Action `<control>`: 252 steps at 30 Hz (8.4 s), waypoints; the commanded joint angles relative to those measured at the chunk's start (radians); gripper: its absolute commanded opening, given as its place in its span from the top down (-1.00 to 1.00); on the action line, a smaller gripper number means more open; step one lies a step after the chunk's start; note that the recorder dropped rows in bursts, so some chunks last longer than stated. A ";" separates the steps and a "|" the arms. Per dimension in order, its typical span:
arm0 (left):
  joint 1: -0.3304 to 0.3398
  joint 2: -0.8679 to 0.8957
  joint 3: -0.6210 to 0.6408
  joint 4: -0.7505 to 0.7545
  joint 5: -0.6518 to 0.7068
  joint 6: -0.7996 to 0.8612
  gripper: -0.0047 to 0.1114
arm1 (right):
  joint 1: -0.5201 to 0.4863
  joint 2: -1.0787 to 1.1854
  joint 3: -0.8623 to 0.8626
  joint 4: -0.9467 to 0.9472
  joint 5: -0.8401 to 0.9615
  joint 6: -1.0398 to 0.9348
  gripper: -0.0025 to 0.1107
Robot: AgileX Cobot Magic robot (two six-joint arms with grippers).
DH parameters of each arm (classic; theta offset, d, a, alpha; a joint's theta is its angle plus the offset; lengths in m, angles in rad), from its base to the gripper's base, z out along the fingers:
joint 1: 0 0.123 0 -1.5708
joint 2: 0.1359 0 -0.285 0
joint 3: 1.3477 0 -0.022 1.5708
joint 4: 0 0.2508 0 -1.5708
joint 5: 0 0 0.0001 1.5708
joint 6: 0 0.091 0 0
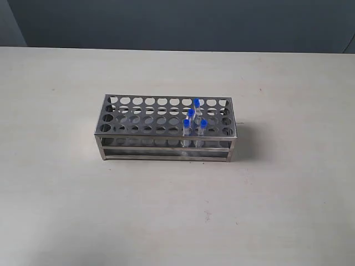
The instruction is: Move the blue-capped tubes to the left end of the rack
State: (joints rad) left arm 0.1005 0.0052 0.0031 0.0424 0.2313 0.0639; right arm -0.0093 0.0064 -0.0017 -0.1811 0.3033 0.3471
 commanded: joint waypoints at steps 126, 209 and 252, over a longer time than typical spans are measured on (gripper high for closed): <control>-0.004 -0.005 -0.003 0.001 0.000 0.000 0.90 | 0.472 1.836 -0.544 -0.499 -1.258 -0.066 0.97; -0.004 -0.005 -0.003 0.001 0.000 0.000 0.90 | 0.777 2.102 -1.432 -0.905 -0.620 0.480 0.30; -0.004 -0.005 -0.003 0.001 0.000 0.000 0.90 | 0.608 1.485 -0.669 0.113 -0.839 -0.357 0.38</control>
State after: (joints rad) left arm 0.1005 0.0052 0.0031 0.0424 0.2334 0.0639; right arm 0.6558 1.4256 -0.6786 -0.2484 -0.4475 0.1281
